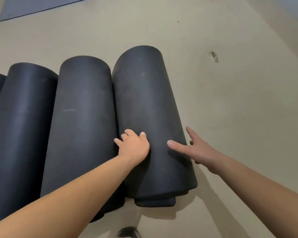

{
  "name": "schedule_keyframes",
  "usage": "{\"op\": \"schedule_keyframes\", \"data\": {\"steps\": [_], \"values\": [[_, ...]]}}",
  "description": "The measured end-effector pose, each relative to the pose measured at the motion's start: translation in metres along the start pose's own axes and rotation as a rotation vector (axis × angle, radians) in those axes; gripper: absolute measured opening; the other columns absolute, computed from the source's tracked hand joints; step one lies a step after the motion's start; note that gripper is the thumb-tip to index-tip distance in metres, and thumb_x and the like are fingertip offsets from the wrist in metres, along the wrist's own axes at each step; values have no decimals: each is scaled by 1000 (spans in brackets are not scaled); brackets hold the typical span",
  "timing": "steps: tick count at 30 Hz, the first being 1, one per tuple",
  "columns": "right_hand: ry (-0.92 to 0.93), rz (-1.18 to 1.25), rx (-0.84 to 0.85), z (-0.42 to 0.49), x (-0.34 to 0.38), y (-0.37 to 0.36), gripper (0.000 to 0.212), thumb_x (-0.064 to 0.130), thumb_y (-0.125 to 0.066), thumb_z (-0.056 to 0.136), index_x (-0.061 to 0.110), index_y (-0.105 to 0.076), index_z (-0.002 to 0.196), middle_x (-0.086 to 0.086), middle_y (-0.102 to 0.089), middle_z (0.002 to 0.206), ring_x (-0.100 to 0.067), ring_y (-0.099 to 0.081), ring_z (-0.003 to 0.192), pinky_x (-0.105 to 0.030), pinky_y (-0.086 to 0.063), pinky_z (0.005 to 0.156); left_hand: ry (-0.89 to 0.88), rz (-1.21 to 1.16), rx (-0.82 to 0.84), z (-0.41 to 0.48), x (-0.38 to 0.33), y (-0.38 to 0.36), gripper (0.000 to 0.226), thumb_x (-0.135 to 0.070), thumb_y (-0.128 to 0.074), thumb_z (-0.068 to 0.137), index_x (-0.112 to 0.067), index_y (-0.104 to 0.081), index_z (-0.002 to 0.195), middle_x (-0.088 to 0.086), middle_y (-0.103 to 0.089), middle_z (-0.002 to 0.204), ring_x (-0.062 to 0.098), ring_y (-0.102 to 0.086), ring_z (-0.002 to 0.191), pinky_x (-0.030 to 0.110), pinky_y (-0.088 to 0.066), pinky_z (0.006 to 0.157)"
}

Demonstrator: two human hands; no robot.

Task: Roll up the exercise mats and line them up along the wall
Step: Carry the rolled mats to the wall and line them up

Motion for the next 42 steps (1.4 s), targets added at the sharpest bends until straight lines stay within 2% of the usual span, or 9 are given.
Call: {"op": "schedule_keyframes", "data": {"steps": [3, 8, 14, 18, 21, 26, 30, 38, 42], "values": [[40, 66, -39, 26, -17, -7, 96, 53, -98, 67, 48, -38, 142, 23, -63, 131, 2, -65, 110, -19, -52, 80, -83, 21, -76, -8, -16, -16, 69, -52, -36, 110, -2, -30, 157, 20, -37, 157, 40, -36, 142, 55, -37, 115], [-79, 61, -99, 30, -51, 24, 157, 68, -102, 39, 43, -16, 168, 2, -54, 152, -22, -64, 129, -45, -52, 108, -347, -178, -110, 0, -21, 11, 43, -31, -64, 104, -25, -60, 147, 0, -50, 136, 25, -53, 130, 33, -44, 111], [-25, -4, -79, 33, -49, 39, 118, 58, -100, 60, 50, -36, 160, 10, -60, 138, -12, -68, 115, -38, -57, 86, -19, -460, 6, 24, 27, 1, 123, -68, -92, 65, -20, -29, 160, 0, -42, 160, 26, -49, 142, 44, -47, 115], [1, -11, -84, 27, -33, 55, 126, 65, -95, 60, 52, -24, 164, 8, -60, 144, -17, -64, 122, -49, -53, 97, 67, -666, 199, 9, 11, -12, 112, -65, -101, 48, -21, -51, 138, -5, -62, 134, 24, -63, 119, 42, -56, 100], [15, 14, -57, 13, -32, 62, 110, 71, -92, 60, 54, -38, 155, 14, -75, 126, -12, -74, 110, -42, -56, 86, 42, -719, 309, -4, -13, -27, 110, -67, -102, 45, -21, -60, 136, -4, -69, 130, 24, -67, 117, 43, -58, 101], [6, 88, -81, 7, -48, 79, 98, 79, -86, 59, 50, -52, 145, 25, -76, 114, -10, -73, 112, -43, -56, 99, 7, -864, 271, -7, -20, -27, 64, -51, -93, 76, -18, -65, 122, -1, -75, 118, 21, -71, 108, 43, -58, 88], [-2, 81, -54, 6, -49, 72, 100, 70, -92, 62, 47, -45, 146, 15, -74, 123, -12, -73, 109, -37, -55, 83, -5, -982, 307, -10, -17, -24, 55, -33, -92, 82, -19, -68, 129, -2, -80, 117, 23, -76, 108, 40, -59, 85], [-209, 56, 71, -21, -112, 73, 151, 75, -99, 24, 34, -32, 153, -2, -63, 139, -27, -69, 122, -59, -58, 101, -152, -970, 582, -40, -55, -43, 35, -13, -78, 94, -11, -71, 129, 8, -81, 117, 29, -78, 108, 39, -63, 87], [-314, -197, 114, -42, -120, 102, 172, 71, -102, 28, 42, -5, 167, -1, -42, 164, -30, -43, 150, -61, -43, 117, -311, -824, 604, -58, -102, -62, 37, -14, -83, 91, -14, -72, 126, 4, -81, 115, 26, -80, 102, 41, -64, 85]]}}
Point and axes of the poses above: each hand's wrist, its own z-axis towards the middle knuckle, its own y-axis out of the back of the hand, x = y × z, the point moved 9 cm from there along z, towards the middle knuckle
